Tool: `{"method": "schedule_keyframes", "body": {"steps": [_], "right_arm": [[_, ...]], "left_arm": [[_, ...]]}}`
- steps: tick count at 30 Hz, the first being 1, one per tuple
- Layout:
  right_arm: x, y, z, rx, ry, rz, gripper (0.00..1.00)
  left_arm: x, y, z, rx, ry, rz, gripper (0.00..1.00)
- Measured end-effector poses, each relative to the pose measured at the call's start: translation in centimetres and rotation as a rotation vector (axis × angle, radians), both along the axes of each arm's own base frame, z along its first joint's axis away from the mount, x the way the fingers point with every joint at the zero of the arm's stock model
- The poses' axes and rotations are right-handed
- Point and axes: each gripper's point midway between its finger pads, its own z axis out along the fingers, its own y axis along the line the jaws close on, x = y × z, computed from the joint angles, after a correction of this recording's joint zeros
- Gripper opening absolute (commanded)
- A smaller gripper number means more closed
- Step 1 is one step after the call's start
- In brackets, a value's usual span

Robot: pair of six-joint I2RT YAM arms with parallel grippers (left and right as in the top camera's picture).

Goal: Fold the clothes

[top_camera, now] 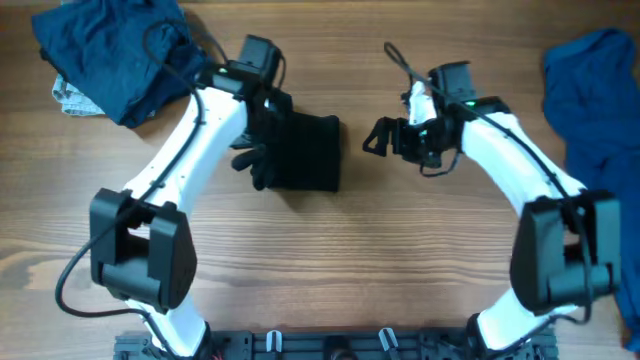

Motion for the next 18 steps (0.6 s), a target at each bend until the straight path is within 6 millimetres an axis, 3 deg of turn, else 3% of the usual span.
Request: {"method": "schedule_keyframes", "body": {"steps": [6,18], "right_arm": [[-0.9,2.8,-2.5,-0.003,0.056,0.026,0.99],[-0.9,2.9,-2.5,-0.001,0.073,0.003,0.99]], "left_arm": [[-0.7,-3.2,0.1,-0.002,-0.023,-0.083,0.1],[-1.2,-8.1,-0.3,-0.031,-0.071,-0.192,0.18]]}}
